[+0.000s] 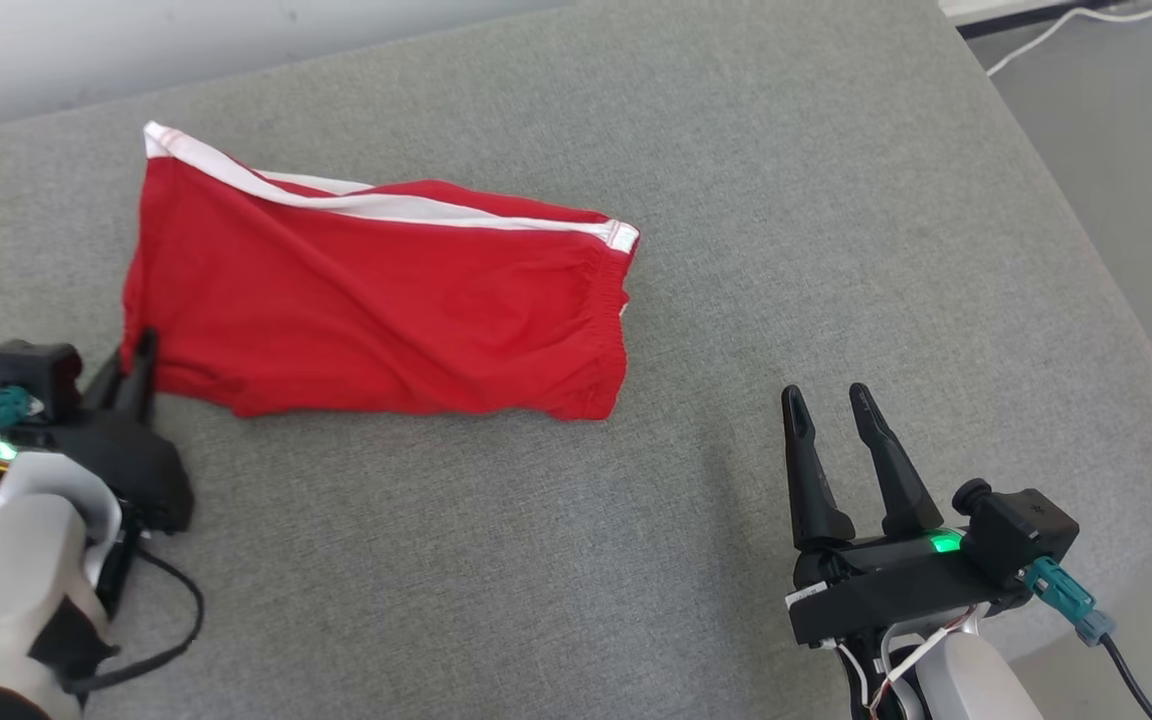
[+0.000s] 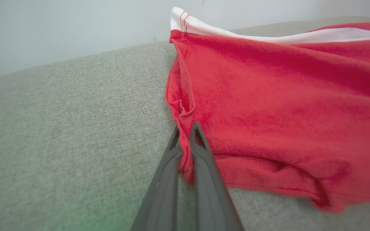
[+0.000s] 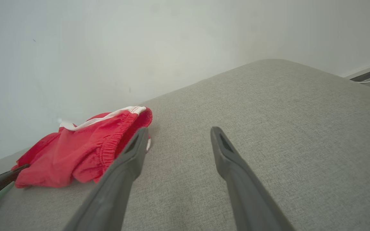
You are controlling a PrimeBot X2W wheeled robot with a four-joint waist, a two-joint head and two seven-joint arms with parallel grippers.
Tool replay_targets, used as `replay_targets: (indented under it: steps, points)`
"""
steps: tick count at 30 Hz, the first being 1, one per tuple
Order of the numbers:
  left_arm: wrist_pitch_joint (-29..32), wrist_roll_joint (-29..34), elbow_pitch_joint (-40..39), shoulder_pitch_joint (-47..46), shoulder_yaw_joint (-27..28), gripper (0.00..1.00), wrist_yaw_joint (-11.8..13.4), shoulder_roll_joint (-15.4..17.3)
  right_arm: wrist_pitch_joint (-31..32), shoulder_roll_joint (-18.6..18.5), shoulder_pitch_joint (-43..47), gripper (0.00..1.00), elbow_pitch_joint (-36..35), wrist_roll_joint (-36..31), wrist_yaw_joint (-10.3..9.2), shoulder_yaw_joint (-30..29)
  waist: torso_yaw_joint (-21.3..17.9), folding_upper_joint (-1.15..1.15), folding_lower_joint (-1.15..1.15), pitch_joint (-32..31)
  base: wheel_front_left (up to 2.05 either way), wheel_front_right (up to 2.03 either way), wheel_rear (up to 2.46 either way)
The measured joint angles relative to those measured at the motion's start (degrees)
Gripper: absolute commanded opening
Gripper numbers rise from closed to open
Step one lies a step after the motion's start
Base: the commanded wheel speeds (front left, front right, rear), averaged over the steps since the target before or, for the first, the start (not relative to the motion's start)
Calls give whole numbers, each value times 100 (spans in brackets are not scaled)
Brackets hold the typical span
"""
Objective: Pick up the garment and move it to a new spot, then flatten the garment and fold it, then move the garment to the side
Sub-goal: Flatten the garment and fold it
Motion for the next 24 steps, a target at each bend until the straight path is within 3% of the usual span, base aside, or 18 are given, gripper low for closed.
replay_targets:
  steps: [13,24]
  points:
    - [3,75,-556,1032,323,0,152,-448,0,5,281,100,194,-3,0,-107,299,0,0,-641,0,0,0]
    - [7,301,-973,1711,558,0,186,-643,0,-4,472,100,292,-12,0,-103,675,0,-1,-1116,0,0,0]
